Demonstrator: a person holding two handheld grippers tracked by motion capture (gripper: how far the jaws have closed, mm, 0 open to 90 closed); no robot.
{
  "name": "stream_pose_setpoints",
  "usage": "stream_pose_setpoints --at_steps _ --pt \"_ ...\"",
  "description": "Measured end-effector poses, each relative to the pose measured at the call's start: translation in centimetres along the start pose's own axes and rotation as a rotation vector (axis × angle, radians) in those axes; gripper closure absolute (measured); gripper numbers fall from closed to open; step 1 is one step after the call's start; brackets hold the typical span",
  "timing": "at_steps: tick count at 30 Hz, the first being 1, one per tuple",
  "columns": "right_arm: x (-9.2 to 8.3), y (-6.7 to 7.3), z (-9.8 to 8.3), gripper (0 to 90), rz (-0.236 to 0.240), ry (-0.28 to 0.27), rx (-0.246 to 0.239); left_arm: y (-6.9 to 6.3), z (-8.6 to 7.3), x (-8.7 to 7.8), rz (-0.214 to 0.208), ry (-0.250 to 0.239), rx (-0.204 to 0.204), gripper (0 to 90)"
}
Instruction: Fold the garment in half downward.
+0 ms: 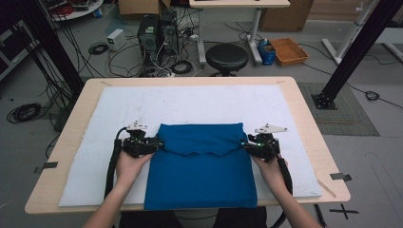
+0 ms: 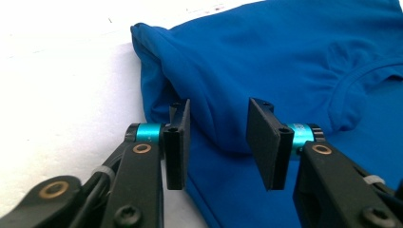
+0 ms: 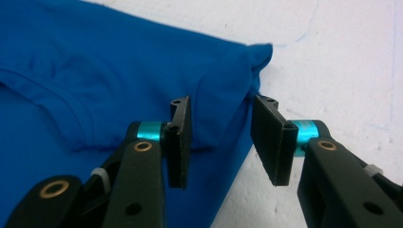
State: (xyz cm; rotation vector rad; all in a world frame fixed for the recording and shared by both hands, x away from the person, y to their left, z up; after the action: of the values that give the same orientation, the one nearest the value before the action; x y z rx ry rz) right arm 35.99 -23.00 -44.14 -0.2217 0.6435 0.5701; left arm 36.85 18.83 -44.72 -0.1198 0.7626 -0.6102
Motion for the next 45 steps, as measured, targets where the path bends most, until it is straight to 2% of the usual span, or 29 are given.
stream_pose_setpoints --at_steps 2,7,8,9,10,11,13,15,18,25,26,27,28,30,39,41,42,43,44,45 --pt "0.6 0.0 0.0 60.2 0.001 0.020 0.000 0.0 0.0 0.4 -0.008 0.006 -0.011 61.0" --pt "1.4 0.1 0.0 66.7 0.029 0.044 -0.003 -0.1 -0.1 1.0 -0.005 0.022 -0.003 64.7" --pt "1.6 0.3 0.1 75.0 0.045 0.056 -0.014 -0.1 -0.1 1.0 -0.010 0.025 -0.001 70.8" --pt "1.6 0.3 0.1 75.0 0.045 0.056 -0.014 -0.1 -0.1 1.1 -0.021 0.020 -0.006 70.8" --pt "1.6 0.3 0.1 84.0 0.053 0.060 -0.036 -0.2 -0.1 1.1 -0.035 0.011 -0.004 77.7" --pt "1.5 0.4 0.1 86.3 0.058 0.055 -0.043 -0.3 -0.1 1.0 -0.040 0.004 0.000 81.6" --pt "1.2 0.5 0.2 87.5 0.059 0.040 -0.052 -0.4 0.0 0.8 -0.043 -0.001 0.013 86.4" --pt "0.8 0.5 0.3 87.8 0.057 0.029 -0.049 -0.6 0.0 0.5 -0.061 -0.001 0.019 86.7" --pt "0.3 0.4 0.4 87.8 0.058 0.019 -0.045 -0.8 0.1 -0.1 -0.064 0.002 0.029 87.0" --pt "-0.6 0.2 0.5 87.8 0.064 0.004 -0.031 -1.1 0.1 -1.4 -0.103 0.008 0.024 87.0" --pt "-1.1 0.4 0.5 87.8 0.063 -0.001 -0.045 -1.4 0.0 -1.8 -0.122 0.015 0.026 87.0" --pt "-1.1 0.4 0.5 87.8 0.063 -0.001 -0.045 -1.4 0.0 -1.8 -0.122 0.015 0.026 87.0" --pt "-1.7 0.9 0.5 87.8 0.058 0.000 -0.076 -1.7 -0.1 -2.4 -0.137 0.020 0.032 87.0" --pt "-2.4 1.3 0.5 87.8 0.058 -0.007 -0.093 -2.1 -0.2 -3.0 -0.151 0.021 0.040 87.0" --pt "-6.3 3.3 -0.8 87.8 0.074 -0.043 -0.108 -3.9 -1.6 -5.7 -0.168 -0.007 0.077 87.0" --pt "-7.4 3.7 -1.3 87.8 0.085 -0.051 -0.107 -4.4 -2.5 -7.0 -0.173 -0.016 0.084 87.0" --pt "-7.4 3.7 -1.3 87.8 0.085 -0.051 -0.107 -4.4 -2.5 -7.0 -0.173 -0.016 0.084 87.0" --pt "-8.4 4.2 -1.8 87.8 0.092 -0.056 -0.106 -4.8 -3.2 -7.8 -0.175 -0.016 0.090 87.0" --pt "-8.8 4.5 -2.2 87.8 0.096 -0.059 -0.103 -4.8 -3.2 -7.8 -0.175 -0.016 0.090 87.0" --pt "-9.3 4.8 -2.5 87.8 0.101 -0.061 -0.104 -5.2 -4.1 -8.4 -0.180 -0.018 0.093 87.0"
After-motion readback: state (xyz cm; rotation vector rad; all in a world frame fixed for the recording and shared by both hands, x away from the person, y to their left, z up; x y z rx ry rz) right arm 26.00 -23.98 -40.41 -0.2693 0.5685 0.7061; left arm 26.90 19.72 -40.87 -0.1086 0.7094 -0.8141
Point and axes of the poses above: each handheld gripper's, and its own axes: x roughly forward along the jaws, z roughly out of its top, y roughly to its left, the point moved 1 cm from there along x, roughly forward along the jaws, and after that the axes turned 6 degrees about -x, right-handed, at the moved point
